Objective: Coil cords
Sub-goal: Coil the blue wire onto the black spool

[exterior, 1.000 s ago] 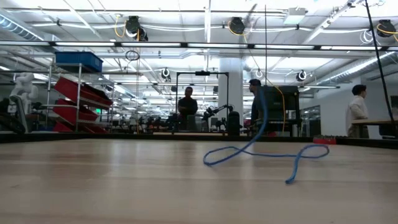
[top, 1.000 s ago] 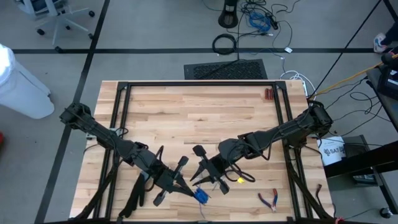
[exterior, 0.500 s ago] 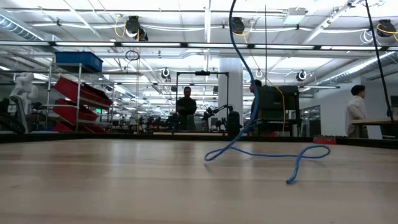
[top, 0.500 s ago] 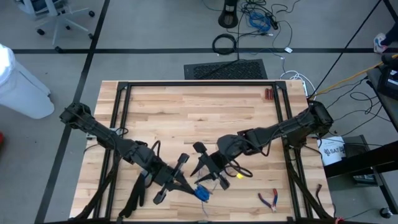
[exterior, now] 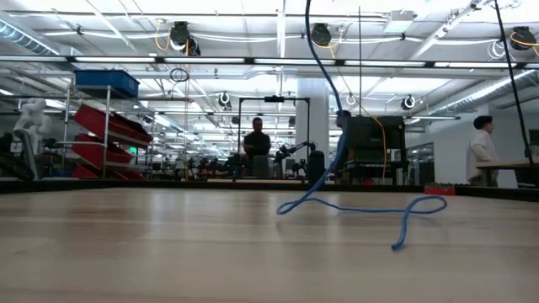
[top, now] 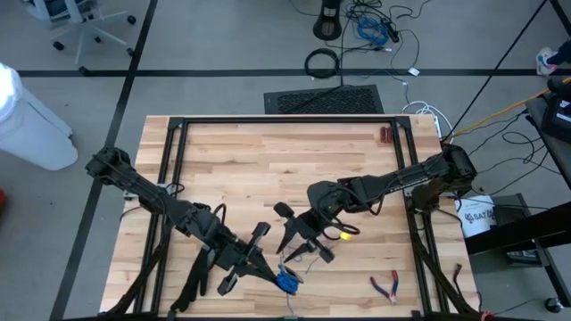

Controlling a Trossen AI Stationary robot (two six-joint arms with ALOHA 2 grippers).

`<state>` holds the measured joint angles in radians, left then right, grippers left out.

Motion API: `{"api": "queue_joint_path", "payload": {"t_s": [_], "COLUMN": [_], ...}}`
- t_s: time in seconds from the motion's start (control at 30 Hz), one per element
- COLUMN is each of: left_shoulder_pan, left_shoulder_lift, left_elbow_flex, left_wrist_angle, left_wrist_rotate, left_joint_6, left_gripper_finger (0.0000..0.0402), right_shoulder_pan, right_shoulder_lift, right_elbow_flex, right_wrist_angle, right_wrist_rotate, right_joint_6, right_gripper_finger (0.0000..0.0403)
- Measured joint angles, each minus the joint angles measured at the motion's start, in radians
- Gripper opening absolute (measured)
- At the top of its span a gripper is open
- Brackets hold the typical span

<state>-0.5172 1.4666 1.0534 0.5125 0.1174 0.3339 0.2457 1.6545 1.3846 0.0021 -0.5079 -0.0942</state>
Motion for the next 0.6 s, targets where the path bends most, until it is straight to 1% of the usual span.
{"api": "queue_joint_path", "payload": {"t_s": [0.2, 0.33, 0.47, 0.6], "left_shoulder_pan": [-0.012, -0.015, -0.026, -0.032], "left_shoulder_lift": [0.000, 0.000, 0.000, 0.000], "left_elbow_flex": [0.000, 0.000, 0.000, 0.000], "left_wrist_angle": [0.067, 0.093, 0.115, 0.127], "left_wrist_rotate": [0.012, 0.011, 0.011, 0.010], "left_joint_6": [0.023, 0.047, 0.070, 0.073], "left_gripper_finger": [0.0000, 0.0000, 0.0000, 0.0000], "right_shoulder_pan": [0.023, 0.033, 0.038, 0.041], "right_shoulder_lift": [0.052, 0.107, 0.159, 0.181], "right_elbow_flex": [0.000, 0.000, 0.000, -0.001], "right_wrist_angle": [0.027, 0.117, 0.164, 0.172], "right_wrist_rotate": [0.007, 0.011, 0.016, 0.059], "right_joint_6": [0.000, 0.005, 0.026, 0.051], "right_gripper_finger": [0.0112, 0.0112, 0.0112, 0.0104]}}
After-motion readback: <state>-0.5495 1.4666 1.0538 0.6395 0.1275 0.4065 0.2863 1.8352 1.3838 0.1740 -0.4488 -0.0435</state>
